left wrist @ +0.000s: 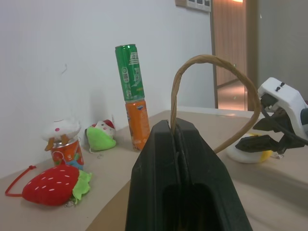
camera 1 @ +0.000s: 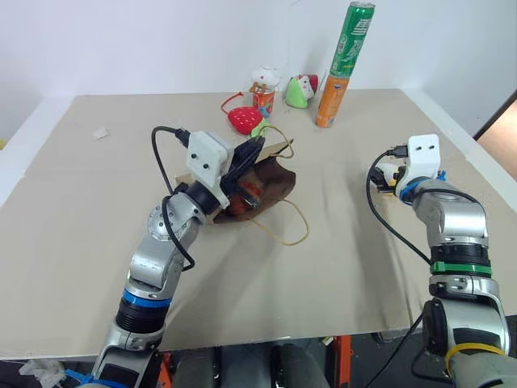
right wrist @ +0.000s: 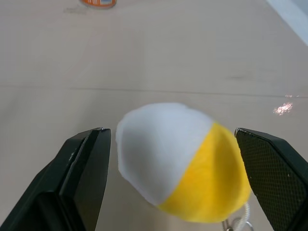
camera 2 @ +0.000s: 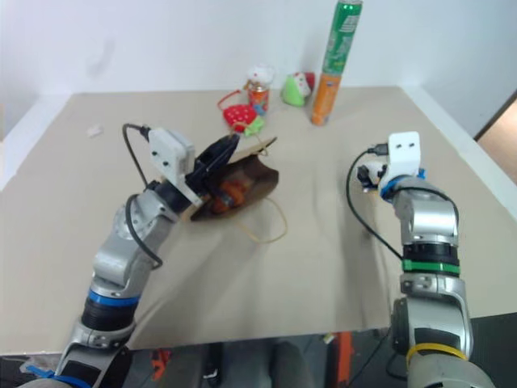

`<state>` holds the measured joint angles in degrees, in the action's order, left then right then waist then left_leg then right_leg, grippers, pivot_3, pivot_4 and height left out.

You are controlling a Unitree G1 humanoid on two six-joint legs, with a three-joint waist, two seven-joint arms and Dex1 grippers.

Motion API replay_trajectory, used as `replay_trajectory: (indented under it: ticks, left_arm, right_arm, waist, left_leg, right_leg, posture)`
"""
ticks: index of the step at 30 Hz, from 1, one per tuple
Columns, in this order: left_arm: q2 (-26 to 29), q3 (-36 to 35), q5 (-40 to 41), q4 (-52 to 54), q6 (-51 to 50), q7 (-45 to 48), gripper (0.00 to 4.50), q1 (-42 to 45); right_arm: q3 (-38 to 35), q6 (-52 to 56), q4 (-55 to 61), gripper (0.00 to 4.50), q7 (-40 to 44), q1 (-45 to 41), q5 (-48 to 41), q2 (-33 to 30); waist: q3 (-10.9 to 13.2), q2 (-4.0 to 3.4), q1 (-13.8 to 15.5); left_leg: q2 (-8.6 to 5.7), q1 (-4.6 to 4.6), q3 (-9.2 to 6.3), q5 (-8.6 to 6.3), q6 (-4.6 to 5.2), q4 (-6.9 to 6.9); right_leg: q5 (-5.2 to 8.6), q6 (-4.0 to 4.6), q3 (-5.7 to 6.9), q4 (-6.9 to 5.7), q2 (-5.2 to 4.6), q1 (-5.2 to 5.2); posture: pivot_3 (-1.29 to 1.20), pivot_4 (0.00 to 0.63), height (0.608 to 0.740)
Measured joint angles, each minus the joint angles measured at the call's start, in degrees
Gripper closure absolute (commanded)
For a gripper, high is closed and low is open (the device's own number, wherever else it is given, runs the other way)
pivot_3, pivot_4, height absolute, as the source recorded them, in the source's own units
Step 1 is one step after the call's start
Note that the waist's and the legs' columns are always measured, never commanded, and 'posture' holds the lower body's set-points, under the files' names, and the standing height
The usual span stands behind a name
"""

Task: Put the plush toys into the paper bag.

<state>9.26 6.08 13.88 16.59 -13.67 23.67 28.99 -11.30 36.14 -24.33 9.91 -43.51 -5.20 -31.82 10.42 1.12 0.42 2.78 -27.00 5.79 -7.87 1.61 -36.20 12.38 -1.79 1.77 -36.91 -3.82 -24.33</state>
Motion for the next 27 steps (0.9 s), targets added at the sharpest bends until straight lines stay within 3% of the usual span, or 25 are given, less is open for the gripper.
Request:
replay_trajectory:
  ticks: [5,8,12,18,27]
  left_arm:
    - [0.0,0.0,-0.2,0.1,0.0,-0.7,4.50,-0.3]
    - [0.0,0.0,-0.2,0.2,0.0,-0.7,4.50,-0.4]
    - [0.1,0.0,-0.2,0.2,0.0,-0.7,4.50,-0.4]
    - [0.2,0.0,-0.3,0.2,0.0,-0.7,4.50,-0.4]
    - [0.3,0.0,-0.4,0.1,0.1,-0.7,4.50,-0.3]
  right_arm:
    - [0.5,-3.0,-2.9,0.05,-4.3,0.3,2.6,1.6]
    - [0.5,-4.0,-4.0,0.74,-5.1,0.3,3.1,1.6]
    - [0.6,-4.9,-4.0,2.38,-4.6,0.8,3.2,1.6]
    - [0.0,-4.5,-3.9,4.43,-2.8,1.3,1.8,2.2]
    - [1.6,-3.1,1.0,4.43,2.0,3.9,1.1,1.8]
  waist:
    - [0.0,0.00,0.0]
    - [0.0,0.00,0.0]
    - [0.0,0.00,0.0]
    - [0.0,-0.01,0.0]
    - [0.0,-0.01,0.0]
  left_leg:
    - [0.00,0.00,0.01,0.01,0.01,0.00]
    - [-0.01,0.00,0.02,0.01,0.02,0.00]
    - [0.00,0.00,-0.01,0.01,0.02,0.00]
    - [0.04,0.00,-0.01,0.02,0.02,-0.01]
    - [0.09,0.01,-0.02,0.02,0.02,-0.01]
  right_leg:
    - [-0.01,-0.03,-0.05,0.00,0.02,0.00]
    - [-0.01,-0.04,-0.08,0.00,0.04,0.00]
    - [-0.02,-0.04,-0.10,0.00,0.08,0.00]
    - [-0.02,-0.04,-0.14,0.00,0.14,0.01]
    - [-0.03,-0.03,-0.19,0.00,0.22,0.00]
  posture:
    - [0.00,0.150,0.740]
    - [0.00,0.150,0.740]
    - [0.00,0.150,0.740]
    - [0.00,0.150,0.740]
    - [0.00,0.150,0.740]
